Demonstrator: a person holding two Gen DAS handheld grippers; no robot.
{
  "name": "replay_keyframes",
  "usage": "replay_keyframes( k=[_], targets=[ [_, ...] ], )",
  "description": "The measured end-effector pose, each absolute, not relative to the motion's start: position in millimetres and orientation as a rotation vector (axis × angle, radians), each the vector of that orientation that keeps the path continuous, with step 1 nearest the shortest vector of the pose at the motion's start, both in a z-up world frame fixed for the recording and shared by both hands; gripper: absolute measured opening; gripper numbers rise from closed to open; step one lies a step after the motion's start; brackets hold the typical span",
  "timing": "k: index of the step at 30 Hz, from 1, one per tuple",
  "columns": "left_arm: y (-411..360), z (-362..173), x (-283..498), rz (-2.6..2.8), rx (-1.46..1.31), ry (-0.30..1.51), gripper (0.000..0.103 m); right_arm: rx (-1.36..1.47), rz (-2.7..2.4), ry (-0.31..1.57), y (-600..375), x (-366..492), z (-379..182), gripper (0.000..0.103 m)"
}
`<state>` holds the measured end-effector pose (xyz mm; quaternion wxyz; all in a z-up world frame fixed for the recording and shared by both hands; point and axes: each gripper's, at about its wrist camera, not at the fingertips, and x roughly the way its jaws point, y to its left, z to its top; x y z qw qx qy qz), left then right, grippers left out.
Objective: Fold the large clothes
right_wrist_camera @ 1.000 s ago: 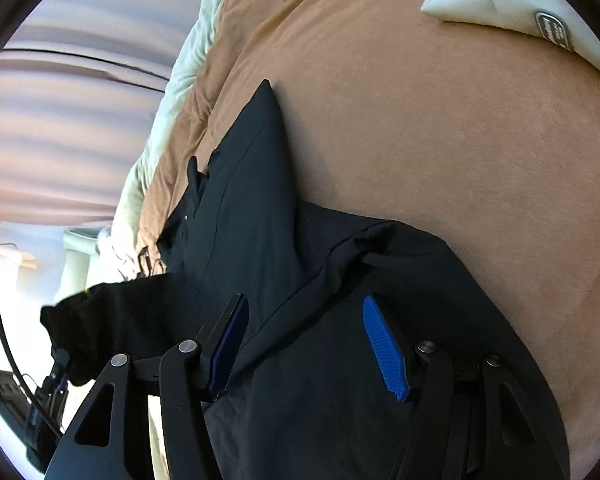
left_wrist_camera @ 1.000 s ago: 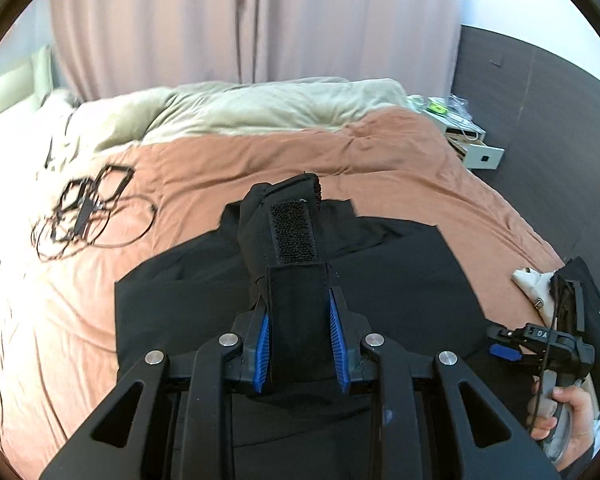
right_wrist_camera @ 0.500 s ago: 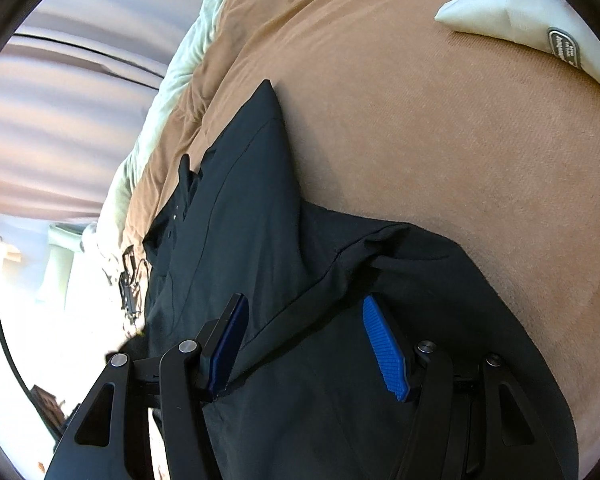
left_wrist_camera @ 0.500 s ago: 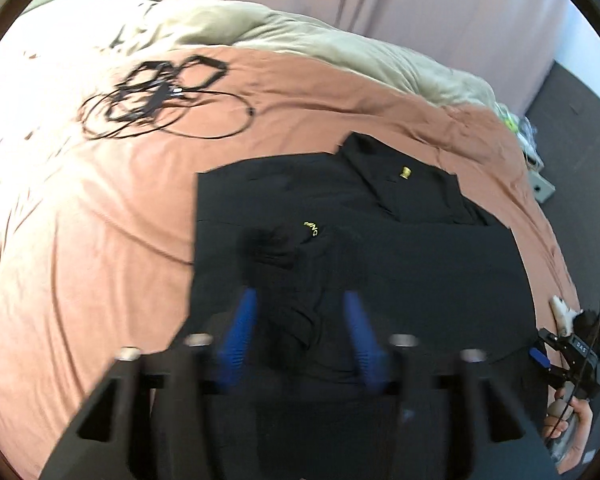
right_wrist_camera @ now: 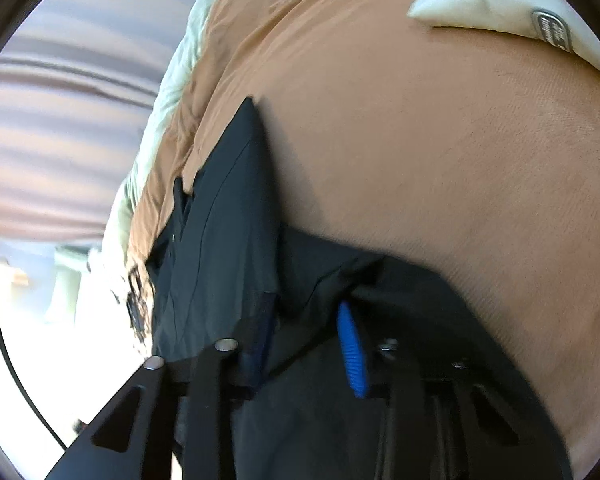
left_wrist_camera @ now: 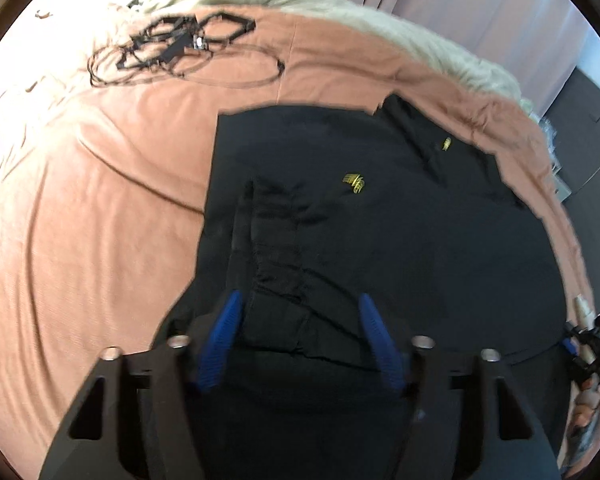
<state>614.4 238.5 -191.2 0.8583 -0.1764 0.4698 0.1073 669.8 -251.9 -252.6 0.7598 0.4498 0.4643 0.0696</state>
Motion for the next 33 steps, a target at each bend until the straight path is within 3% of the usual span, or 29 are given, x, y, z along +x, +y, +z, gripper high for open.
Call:
replay_keyframes(
  k=[6,17,18,21,24,26,27,28,31,33],
  targets=[
    [243.5,-205.7,615.8,0.237,-0.396,0.994,0.031,1.0,0.131,0.969,-257.9,671.9,-252.5,0.009],
    [249.7,-198.5,607.6,0.223,-0.428,0.987,0.029,1.082,0.093,0.936,-261.2,666.2,-256.9,0.007],
    [252.3,-194.5,605.3,0.217,-0.436,0.972,0.029,1.06,0.08,0.94,-257.6,663.4,-252.3,0.011],
    [256.7,-186.5,604.8,0.196,-0.451,0.955,0.029,1.008,0.145,0.942,-241.5,663.2,-239.0,0.049],
    [258.3,-191.1,612.2,0.184,-0.465,0.984,0.029,0.895,0.171,0.955,-223.0,673.3,-228.2,0.05],
    [257.4,-197.0,617.3,0.187,-0.459,0.999,0.029,0.861,0.149,0.978,-220.0,678.7,-232.4,0.045],
    [257.7,-203.5,620.9,0.194,-0.457,1.012,0.029,0.882,0.135,0.999,-221.5,681.1,-240.8,0.026],
    [258.1,-208.0,621.8,0.201,-0.464,1.019,0.029,0.913,0.14,1.003,-225.2,681.3,-247.4,0.018],
    [251.1,-212.5,617.9,0.187,-0.464,1.008,0.029,0.958,0.154,0.982,-233.5,680.9,-253.1,0.008],
    [241.2,-212.6,613.6,0.187,-0.43,1.017,0.029,0.939,0.129,0.96,-237.0,679.4,-248.8,0.006]
  ],
)
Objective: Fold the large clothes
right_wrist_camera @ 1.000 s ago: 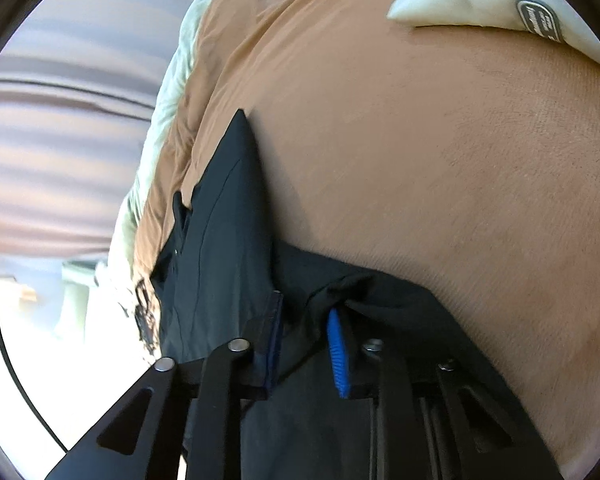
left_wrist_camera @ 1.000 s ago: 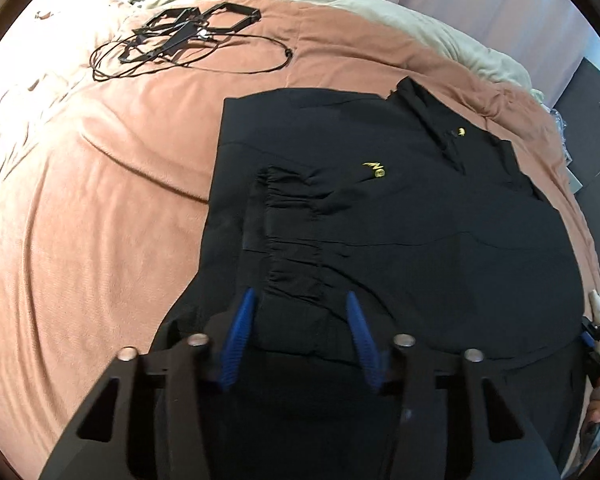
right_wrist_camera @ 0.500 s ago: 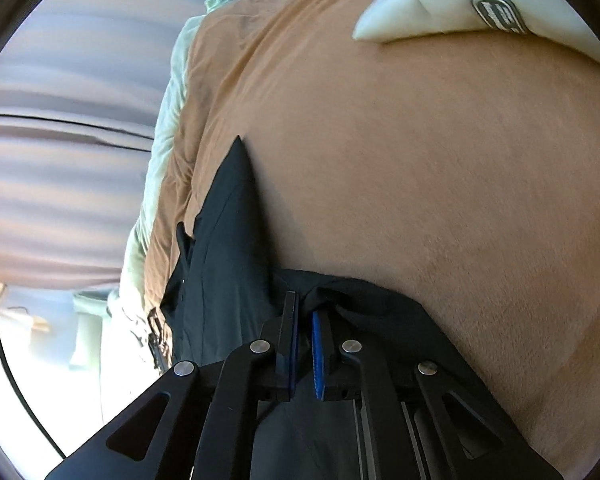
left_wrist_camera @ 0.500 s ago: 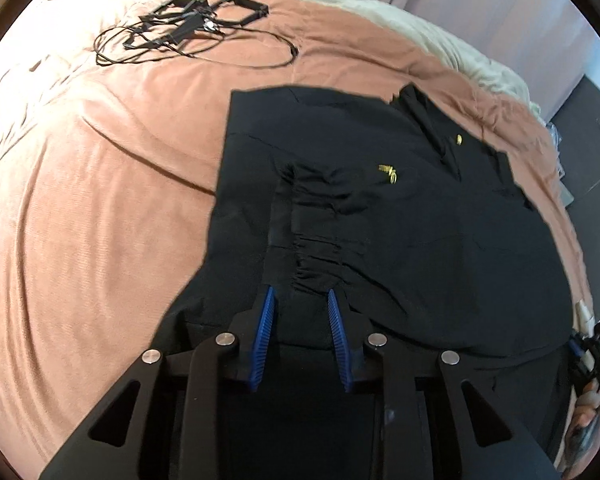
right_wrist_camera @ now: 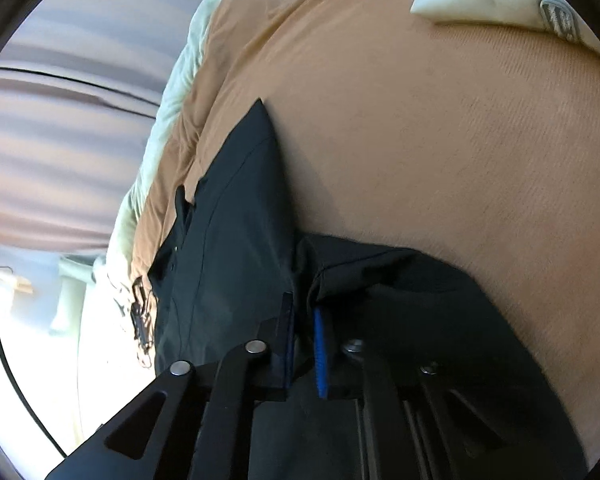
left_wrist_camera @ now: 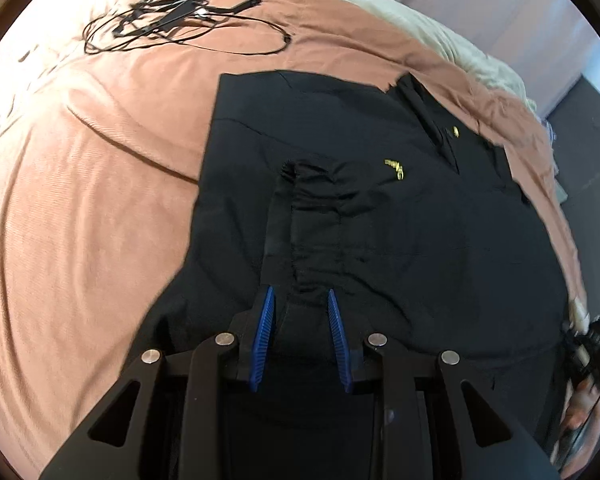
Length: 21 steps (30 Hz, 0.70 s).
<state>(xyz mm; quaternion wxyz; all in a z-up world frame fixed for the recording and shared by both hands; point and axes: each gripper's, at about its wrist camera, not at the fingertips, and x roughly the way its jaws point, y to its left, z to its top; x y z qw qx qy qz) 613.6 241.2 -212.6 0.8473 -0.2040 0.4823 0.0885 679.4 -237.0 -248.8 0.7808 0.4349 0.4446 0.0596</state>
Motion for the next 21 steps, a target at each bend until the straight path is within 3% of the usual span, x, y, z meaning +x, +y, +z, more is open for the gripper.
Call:
replay_keyframes(
  k=[5,8,11,14,18,20,21],
  targets=[
    [242.1,-210.4,607.6,0.184,-0.437,1.019,0.029,0.901,0.117,0.976,-236.8,680.3,-247.4,0.007],
    [246.0,-197.4,601.2,0.196,-0.45,1.009,0.029,0.887,0.12,0.99,-233.1,678.8,-242.3,0.02],
    [240.5,-177.8,588.7,0.174,-0.438,0.978,0.029,0.872,0.126,0.979,-232.9,669.0,-233.8,0.042],
    [232.6,-153.8,565.6,0.144,-0.445,0.948,0.031,0.849,0.148,0.95,-231.3,655.0,-219.9,0.049],
    [219.3,-123.8,529.0,0.095,-0.434,0.885,0.082,0.822,0.169,0.917,-232.0,635.1,-200.4,0.059],
    [214.7,-112.3,510.9,0.082,-0.414,0.866,0.086,0.853,0.18,0.9,-234.5,619.4,-196.5,0.067],
    [213.4,-107.7,502.2,0.091,-0.406,0.866,0.086,0.859,0.179,0.892,-235.5,605.3,-195.0,0.077]
  ],
)
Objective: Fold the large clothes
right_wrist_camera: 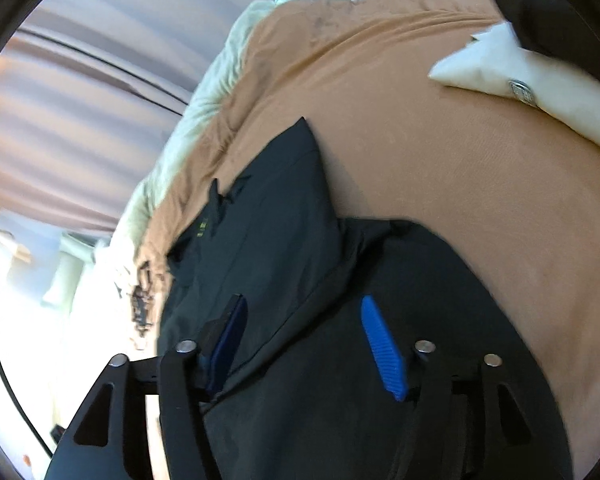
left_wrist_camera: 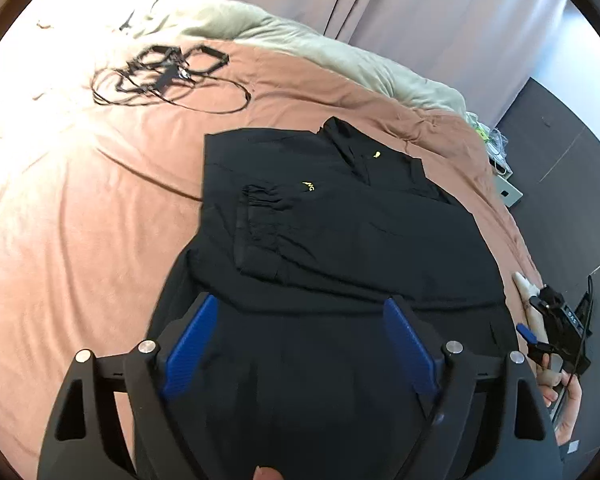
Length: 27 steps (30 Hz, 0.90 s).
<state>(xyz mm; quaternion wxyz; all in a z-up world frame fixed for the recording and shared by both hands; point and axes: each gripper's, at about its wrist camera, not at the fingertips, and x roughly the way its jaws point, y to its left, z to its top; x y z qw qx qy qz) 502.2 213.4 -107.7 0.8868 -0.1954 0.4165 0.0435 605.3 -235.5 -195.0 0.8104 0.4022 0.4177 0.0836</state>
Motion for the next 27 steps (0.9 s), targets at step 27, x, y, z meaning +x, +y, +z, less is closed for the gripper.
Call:
replay_keyframes(
  k=[27],
  targets=[
    [212.3,-79.0,299.4,0.124,-0.451,0.712,0.086,0.448,0.125,0.75,-239.9,403.8,-85.4,0.082]
  ],
)
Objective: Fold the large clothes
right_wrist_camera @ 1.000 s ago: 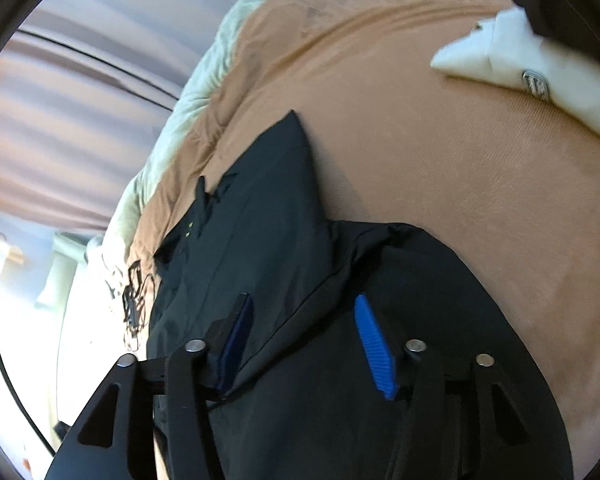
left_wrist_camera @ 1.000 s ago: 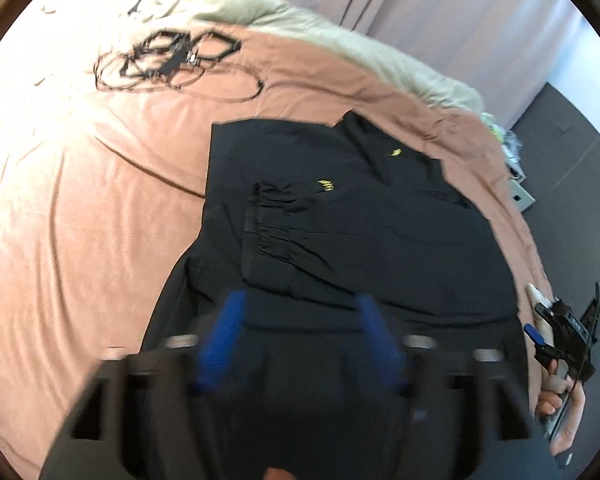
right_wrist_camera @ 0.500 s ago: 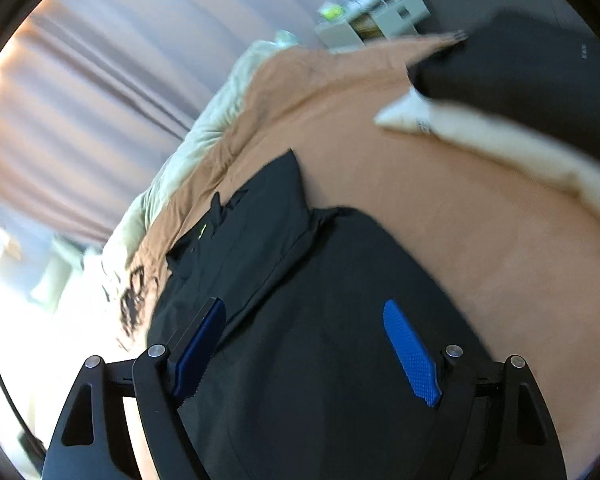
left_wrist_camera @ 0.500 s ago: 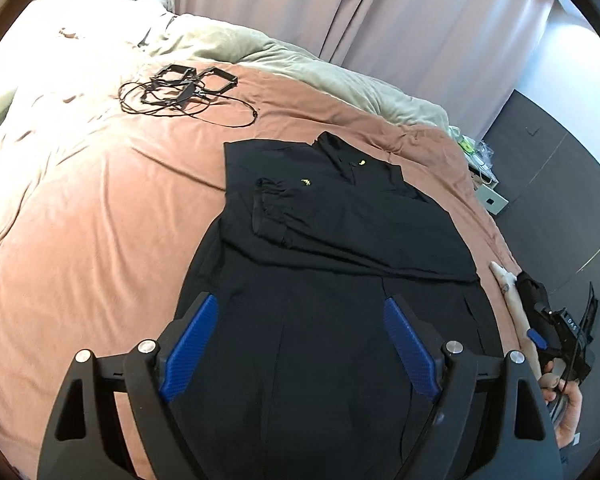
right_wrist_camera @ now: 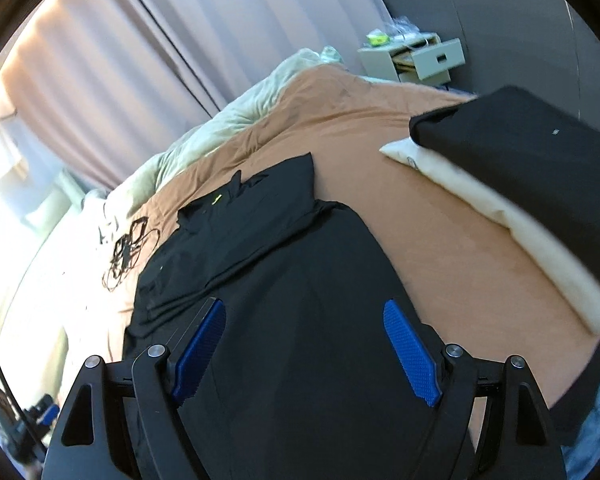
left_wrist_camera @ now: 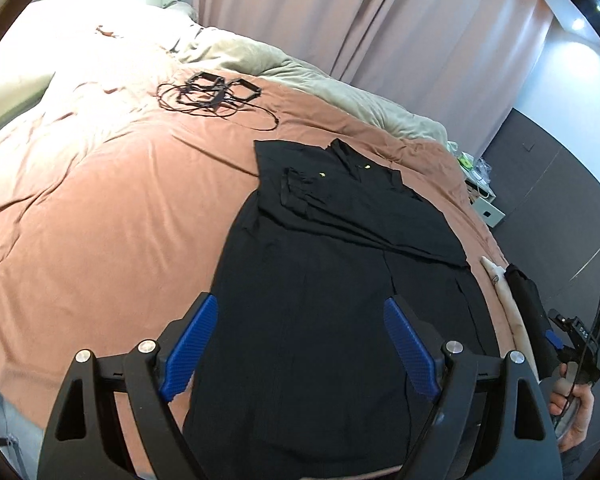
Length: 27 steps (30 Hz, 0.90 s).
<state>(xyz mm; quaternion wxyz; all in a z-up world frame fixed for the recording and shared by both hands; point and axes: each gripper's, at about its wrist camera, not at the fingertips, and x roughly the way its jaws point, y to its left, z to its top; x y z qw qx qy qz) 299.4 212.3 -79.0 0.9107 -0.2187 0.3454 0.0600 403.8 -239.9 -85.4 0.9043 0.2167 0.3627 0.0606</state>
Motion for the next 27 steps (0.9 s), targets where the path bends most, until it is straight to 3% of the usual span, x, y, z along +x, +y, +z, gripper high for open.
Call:
replay_keyframes(
  k=[5,13,18,27],
  targets=[
    [209.3,-78.7,259.4,0.146,-0.427,0.699,0.086,0.389,0.146,0.743,-239.7,374.2,-77.5,0.082],
    [194.8,-62.8,195.2,0.139,-0.418,0.639,0.089,0.293,0.145,0.714,-240.3,314.5,-64.7,0.103],
    [178.9,-51.0,152.4,0.161,-0.37,0.583,0.102,0.278,0.149,0.679,-246.1,272.5,-60.7,0.103],
    [167.8,-53.1,90.3,0.164,-0.379,0.55,0.102,0.239,0.166,0.665,-265.6,213.1,-63.3,0.103]
  ],
)
